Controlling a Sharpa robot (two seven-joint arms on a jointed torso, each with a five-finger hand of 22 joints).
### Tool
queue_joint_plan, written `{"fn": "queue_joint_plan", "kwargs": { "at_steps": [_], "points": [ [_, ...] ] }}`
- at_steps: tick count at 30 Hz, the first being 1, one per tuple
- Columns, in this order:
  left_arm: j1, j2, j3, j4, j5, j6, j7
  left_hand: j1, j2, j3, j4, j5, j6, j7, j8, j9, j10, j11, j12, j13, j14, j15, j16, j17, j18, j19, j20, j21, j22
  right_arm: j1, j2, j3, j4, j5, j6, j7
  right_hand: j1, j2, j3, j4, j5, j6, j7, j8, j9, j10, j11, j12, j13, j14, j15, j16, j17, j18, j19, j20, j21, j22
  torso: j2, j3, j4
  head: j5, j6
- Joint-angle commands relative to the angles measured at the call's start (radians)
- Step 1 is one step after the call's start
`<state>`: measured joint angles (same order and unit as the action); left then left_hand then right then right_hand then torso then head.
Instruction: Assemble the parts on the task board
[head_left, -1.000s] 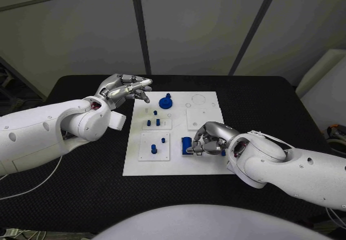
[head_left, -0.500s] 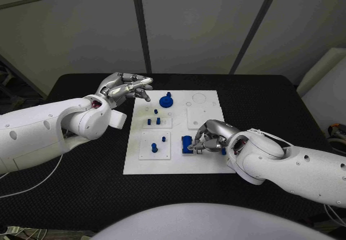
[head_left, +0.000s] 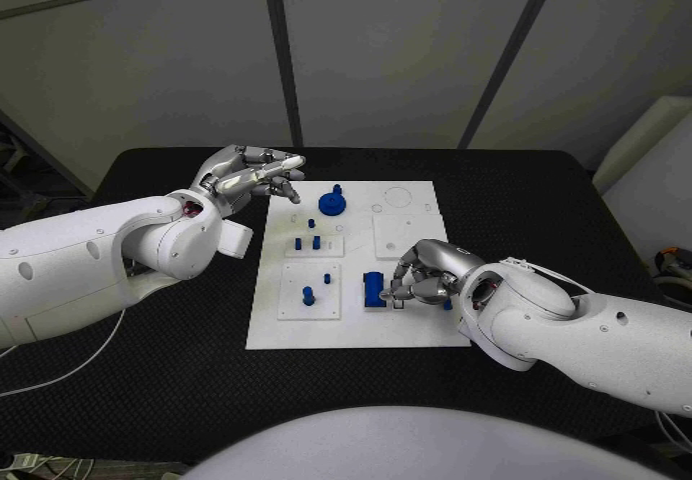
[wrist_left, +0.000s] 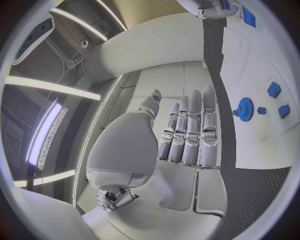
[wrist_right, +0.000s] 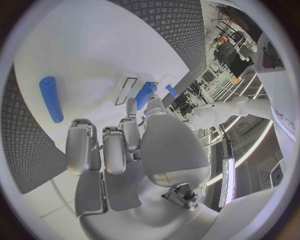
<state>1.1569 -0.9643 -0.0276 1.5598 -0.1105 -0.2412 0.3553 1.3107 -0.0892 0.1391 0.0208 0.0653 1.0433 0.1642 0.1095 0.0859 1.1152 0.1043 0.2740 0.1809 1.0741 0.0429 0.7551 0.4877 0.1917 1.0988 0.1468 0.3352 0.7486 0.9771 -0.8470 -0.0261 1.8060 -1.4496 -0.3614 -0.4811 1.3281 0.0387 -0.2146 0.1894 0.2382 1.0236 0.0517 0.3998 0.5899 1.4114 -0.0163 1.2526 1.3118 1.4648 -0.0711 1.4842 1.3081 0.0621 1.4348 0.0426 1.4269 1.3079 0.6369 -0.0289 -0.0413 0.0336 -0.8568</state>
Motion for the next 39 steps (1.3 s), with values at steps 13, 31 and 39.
{"fn": "queue_joint_plan", "kwargs": {
  "at_steps": [13, 31, 39],
  "points": [
    [0.001, -0.001, 0.001, 0.001, 0.001, 0.011, 0.011, 0.007, 0.007, -0.011, -0.001, 0.001, -0.003, 0.003, -0.001, 0.001, -0.008, -0.001, 0.007, 0.001, 0.006, -0.001, -0.005, -0.001, -0.01, 0.006, 0.001, -0.008, -0.003, 0.002, -0.189, 0.001, 0.079, 0.12, -0.08, 0.169, 0.04, 0.018, 0.008, 0.007, 0.056, -0.054, 0.043, -0.133, -0.084, -0.024, 0.03, -0.048, -0.012, 0.073, 0.021, -0.015, 0.103, -0.009, -0.019, 0.017, -0.022, 0.082, 0.0, -0.0008, -0.0017, -0.022, 0.012],
    [0.0, 0.004, 0.001, 0.003, 0.001, 0.01, 0.013, 0.007, 0.007, -0.011, -0.001, 0.001, -0.003, 0.003, -0.001, 0.001, -0.008, -0.001, 0.007, 0.001, 0.006, -0.001, -0.005, -0.001, -0.01, 0.006, 0.001, -0.008, -0.003, 0.0, -0.282, -0.001, 0.069, -0.054, -0.045, 0.028, 0.041, 0.003, -0.002, 0.019, 0.1, 0.021, 0.03, -0.163, -0.126, -0.02, 0.023, -0.054, -0.014, 0.074, 0.015, -0.012, 0.11, -0.013, -0.007, 0.017, -0.011, 0.096, 0.001, 0.0008, -0.0004, -0.045, 0.02],
    [0.0, 0.003, 0.001, 0.003, 0.001, 0.012, 0.013, 0.007, 0.007, -0.011, -0.001, 0.001, -0.003, 0.003, -0.001, 0.001, -0.008, -0.001, 0.007, 0.001, 0.006, -0.001, -0.005, -0.001, -0.01, 0.006, 0.001, -0.008, -0.003, -0.002, -0.252, -0.001, 0.04, -0.079, -0.024, -0.004, 0.032, -0.003, -0.008, 0.027, 0.108, 0.025, 0.03, -0.167, -0.129, -0.022, 0.022, -0.06, -0.017, 0.073, 0.014, -0.014, 0.106, -0.012, -0.009, 0.016, -0.013, 0.094, 0.001, 0.0005, 0.0009, -0.046, 0.017]
  ]
}}
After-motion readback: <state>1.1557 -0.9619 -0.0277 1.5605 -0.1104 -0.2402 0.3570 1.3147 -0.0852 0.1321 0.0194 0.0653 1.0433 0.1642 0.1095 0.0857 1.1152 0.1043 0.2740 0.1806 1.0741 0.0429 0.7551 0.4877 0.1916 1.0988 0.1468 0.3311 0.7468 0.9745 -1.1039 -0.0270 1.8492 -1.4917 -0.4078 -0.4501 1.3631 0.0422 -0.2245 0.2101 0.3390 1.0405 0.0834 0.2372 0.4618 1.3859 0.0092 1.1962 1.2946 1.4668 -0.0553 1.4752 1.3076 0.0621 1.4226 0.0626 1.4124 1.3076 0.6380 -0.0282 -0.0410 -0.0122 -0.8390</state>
